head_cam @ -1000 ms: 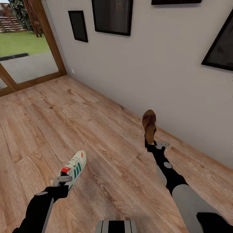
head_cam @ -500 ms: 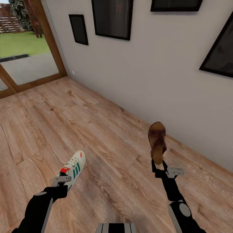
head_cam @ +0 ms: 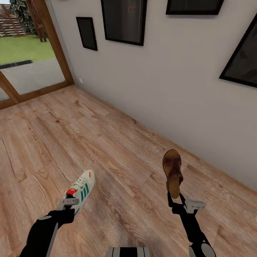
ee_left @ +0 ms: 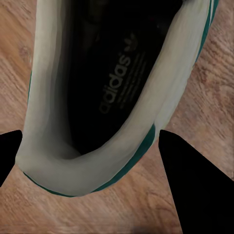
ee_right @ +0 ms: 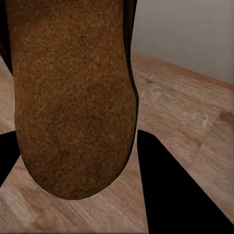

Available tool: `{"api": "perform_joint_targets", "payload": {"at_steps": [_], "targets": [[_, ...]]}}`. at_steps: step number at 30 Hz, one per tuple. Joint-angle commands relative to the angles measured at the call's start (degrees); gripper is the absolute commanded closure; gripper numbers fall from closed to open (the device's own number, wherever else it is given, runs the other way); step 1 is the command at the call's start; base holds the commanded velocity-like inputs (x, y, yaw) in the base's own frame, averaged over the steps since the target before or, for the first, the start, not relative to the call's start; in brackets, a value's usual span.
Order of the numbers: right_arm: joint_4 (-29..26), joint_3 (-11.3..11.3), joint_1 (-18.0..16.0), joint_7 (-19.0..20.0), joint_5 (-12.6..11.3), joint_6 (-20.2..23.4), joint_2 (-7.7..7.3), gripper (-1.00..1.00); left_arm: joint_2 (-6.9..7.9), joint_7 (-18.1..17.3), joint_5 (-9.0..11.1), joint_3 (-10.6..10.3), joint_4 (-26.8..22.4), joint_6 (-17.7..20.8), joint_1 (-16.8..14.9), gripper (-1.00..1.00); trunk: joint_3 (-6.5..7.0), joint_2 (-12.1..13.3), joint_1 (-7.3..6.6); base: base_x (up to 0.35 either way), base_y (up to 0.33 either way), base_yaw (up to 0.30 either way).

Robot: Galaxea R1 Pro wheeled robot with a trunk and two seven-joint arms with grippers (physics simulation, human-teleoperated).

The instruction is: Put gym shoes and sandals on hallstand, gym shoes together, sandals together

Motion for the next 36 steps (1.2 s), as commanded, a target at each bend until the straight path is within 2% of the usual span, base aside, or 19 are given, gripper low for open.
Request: {"api": "perform_joint_targets", "payload": {"at_steps": [1, 5, 13, 22, 24, 29, 32, 36], "targets": [[0.07, 0.0, 0.0, 0.02, -0.2, 0.01, 0.01, 1.0, -0.02, -0.16, 0.07, 0.02, -0.01, -0.01, 1.24, 1.0, 0.0, 0.0, 0.0, 0.0, 0.0, 0.0], [0.31, 0.01, 0.01, 0.0, -0.17, 0.03, 0.23, 1.0, -0.07, -0.21, 0.09, -0.09, -0.26, -0.22, 5.0, 1.0, 0.0, 0.0, 0.0, 0.0, 0.0, -0.15], [0.61, 0.07, 0.01, -0.01, -0.22, 0.15, 0.37, 1.0, -0.06, 0.06, 0.02, 0.16, -0.17, -0.29, 5.65, 1.0, 0.0, 0.0, 0.0, 0.0, 0.0, -0.285], [4.12, 0.01, 0.01, -0.05, -0.33, 0.12, 0.33, 1.0, -0.1, -0.2, 0.08, -0.01, 0.03, -1.19, 5.93, 1.0, 0.0, 0.0, 0.0, 0.0, 0.0, -0.3], [5.15, 0.01, 0.01, -0.15, -0.33, 0.11, 0.35, 1.0, -0.09, -0.2, 0.08, 0.0, 0.06, -3.03, 5.94, 1.0, 0.0, 0.0, 0.0, 0.0, 0.0, -0.3], [7.89, 0.0, 0.01, -0.29, -0.34, 0.07, 0.41, 1.0, -0.01, -0.28, 0.08, -0.21, 0.04, -12.5, 6.4, 1.0, 0.0, 0.0, 0.0, 0.0, 0.0, -0.3], [8.18, 0.0, 0.01, -0.3, -0.34, 0.08, 0.35, 1.0, -0.01, -0.29, 0.13, -0.23, -0.18, -19.82, 9.73, 1.0, 0.0, 0.0, 0.0, 0.0, 0.0, -0.3], [8.28, -0.04, 0.01, -0.31, -0.38, 0.07, 0.33, 1.0, -0.06, -0.3, 0.17, -0.15, -0.33, -27.56, 13.7, 1.0, 0.0, 0.0, 0.0, 0.0, 0.0, -0.3]]}}
